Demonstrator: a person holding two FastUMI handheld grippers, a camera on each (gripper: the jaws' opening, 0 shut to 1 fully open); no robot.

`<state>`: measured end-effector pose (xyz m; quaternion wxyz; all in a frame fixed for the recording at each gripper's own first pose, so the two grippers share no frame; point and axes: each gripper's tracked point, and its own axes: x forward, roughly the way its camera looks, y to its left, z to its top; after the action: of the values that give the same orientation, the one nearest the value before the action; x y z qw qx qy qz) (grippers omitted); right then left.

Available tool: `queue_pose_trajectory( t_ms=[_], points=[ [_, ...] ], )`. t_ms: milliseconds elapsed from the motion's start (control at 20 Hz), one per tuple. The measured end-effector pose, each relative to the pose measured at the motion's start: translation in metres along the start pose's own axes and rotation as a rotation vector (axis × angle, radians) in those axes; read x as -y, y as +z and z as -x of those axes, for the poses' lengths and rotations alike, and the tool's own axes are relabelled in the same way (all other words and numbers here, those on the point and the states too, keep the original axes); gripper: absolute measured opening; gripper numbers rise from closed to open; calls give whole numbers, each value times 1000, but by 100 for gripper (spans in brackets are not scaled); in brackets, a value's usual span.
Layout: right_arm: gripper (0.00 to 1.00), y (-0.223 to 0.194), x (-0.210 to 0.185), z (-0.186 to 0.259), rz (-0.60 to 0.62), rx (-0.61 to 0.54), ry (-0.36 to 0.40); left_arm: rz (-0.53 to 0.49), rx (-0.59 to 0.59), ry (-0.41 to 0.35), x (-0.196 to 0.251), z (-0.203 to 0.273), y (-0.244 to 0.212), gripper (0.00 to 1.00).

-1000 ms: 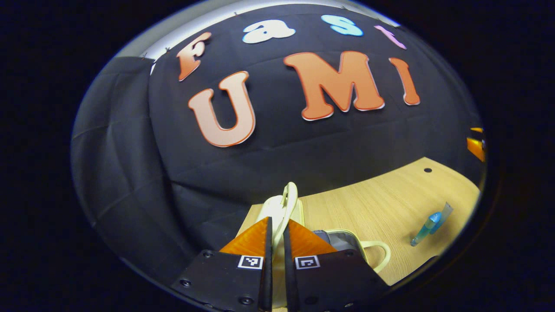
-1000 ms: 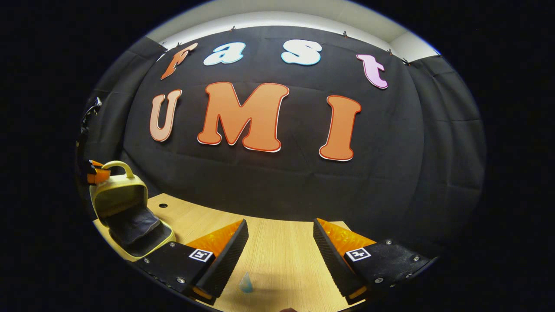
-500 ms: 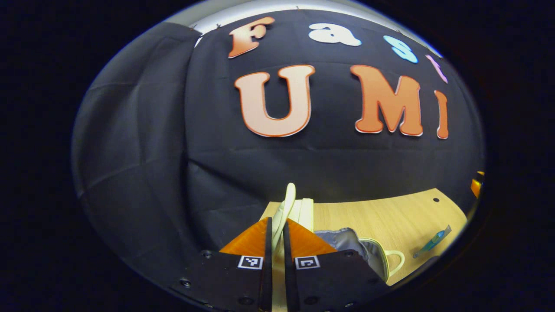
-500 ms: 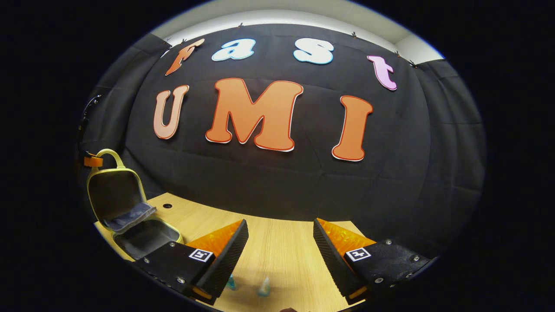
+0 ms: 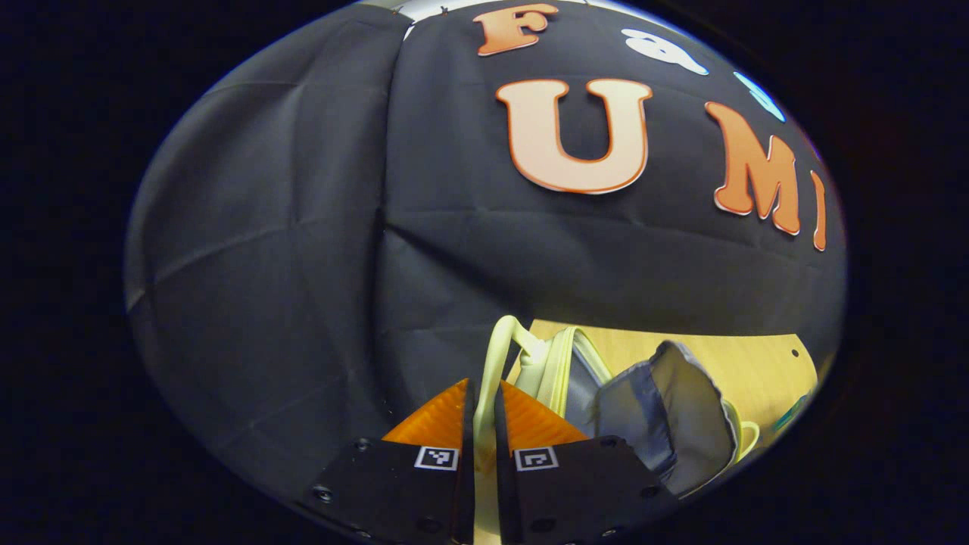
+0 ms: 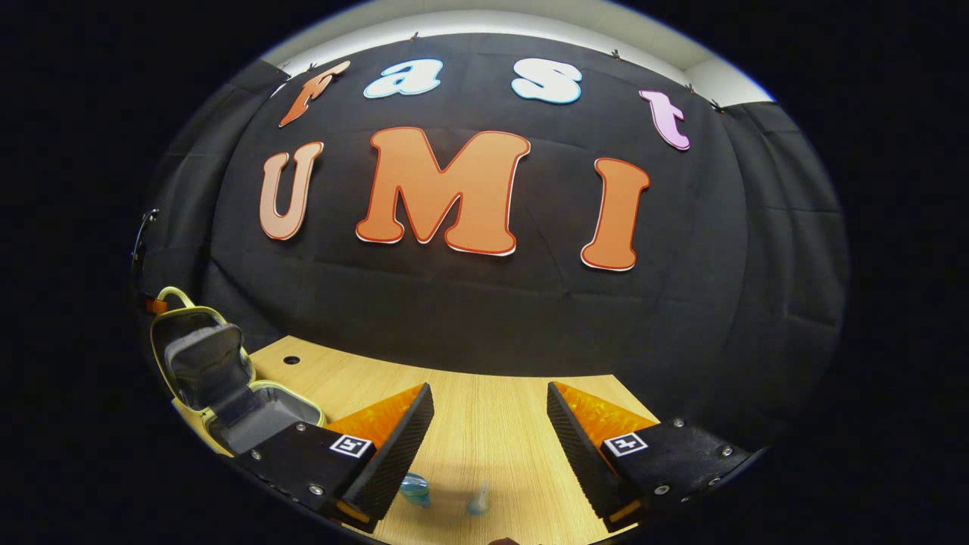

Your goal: First open the suitcase, pack the skin care products into it, and then close the suitcase.

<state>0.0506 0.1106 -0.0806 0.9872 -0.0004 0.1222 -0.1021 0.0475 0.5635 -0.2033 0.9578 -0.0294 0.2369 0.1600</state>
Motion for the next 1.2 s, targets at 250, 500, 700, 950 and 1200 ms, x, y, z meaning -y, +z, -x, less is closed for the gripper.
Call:
queue_pose_trajectory(
  t_ms=[250, 500, 700, 950, 1200],
  points=[
    [95, -2, -1, 0, 6, -20, -24, 23, -101, 49, -39, -38, -43, 13],
    [95, -5, -2, 0, -2, -39, -37, 44, -205, 108, -56, -60, -93, 13],
    [95, -9, -2, 1, -7, -53, -46, 121, -202, 128, -60, -65, -113, 18],
    [95, -14, -1, 3, -7, -54, -48, 80, -92, 101, -29, -40, -75, 46],
    [95, -18, 3, 9, -5, -49, -50, -32, 57, 32, 16, -6, -8, 74]
  ],
)
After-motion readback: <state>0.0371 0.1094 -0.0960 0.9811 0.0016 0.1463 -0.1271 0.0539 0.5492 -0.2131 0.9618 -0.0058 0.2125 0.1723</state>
